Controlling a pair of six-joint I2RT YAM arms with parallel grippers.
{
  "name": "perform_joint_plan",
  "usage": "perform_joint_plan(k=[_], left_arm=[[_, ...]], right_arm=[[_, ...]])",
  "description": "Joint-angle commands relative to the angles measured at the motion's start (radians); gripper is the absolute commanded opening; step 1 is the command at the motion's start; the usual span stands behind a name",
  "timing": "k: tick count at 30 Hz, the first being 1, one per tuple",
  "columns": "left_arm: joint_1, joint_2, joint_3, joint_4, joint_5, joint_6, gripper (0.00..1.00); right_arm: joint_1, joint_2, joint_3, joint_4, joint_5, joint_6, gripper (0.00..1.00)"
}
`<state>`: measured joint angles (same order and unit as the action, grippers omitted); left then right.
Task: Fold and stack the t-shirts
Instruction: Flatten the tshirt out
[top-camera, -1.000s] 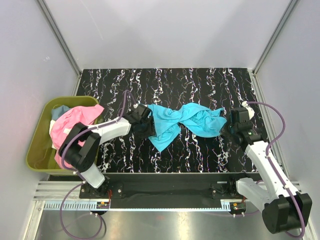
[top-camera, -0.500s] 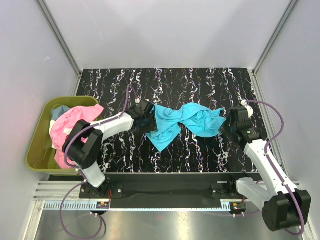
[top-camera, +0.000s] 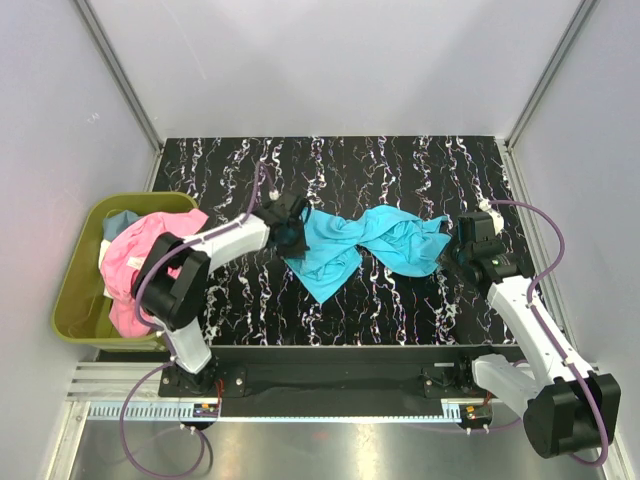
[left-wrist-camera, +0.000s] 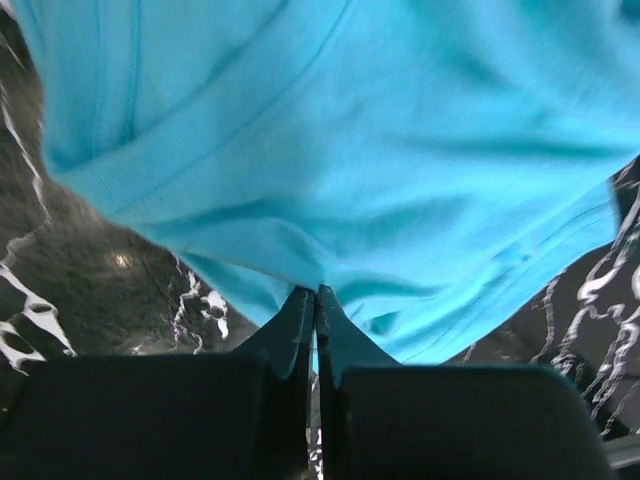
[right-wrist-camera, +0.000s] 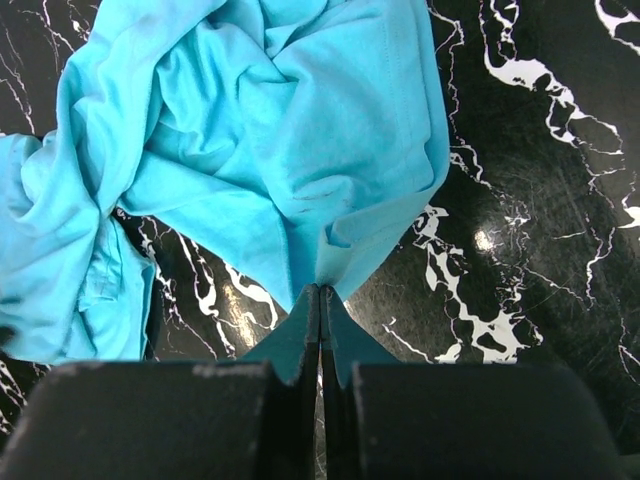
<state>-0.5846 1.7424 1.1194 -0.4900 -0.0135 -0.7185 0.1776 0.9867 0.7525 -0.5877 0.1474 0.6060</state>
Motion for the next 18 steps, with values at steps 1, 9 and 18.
perform_joint_plan(k=[1, 9, 18], left_arm=[[0.112, -0.014, 0.164, -0.035, -0.026, 0.063, 0.00], [0.284, 0.165, 0.387, -0.022, 0.055, 0.145, 0.00], [0.324, 0.199, 0.481, -0.062, 0.057, 0.214, 0.59]], right_arm=[[0.005, 0.000, 0.027, 0.028, 0.041, -0.018, 0.00], [0.005, 0.023, 0.024, 0.038, 0.066, -0.020, 0.00], [0.005, 0.033, 0.051, 0.026, 0.070, -0.038, 0.00]])
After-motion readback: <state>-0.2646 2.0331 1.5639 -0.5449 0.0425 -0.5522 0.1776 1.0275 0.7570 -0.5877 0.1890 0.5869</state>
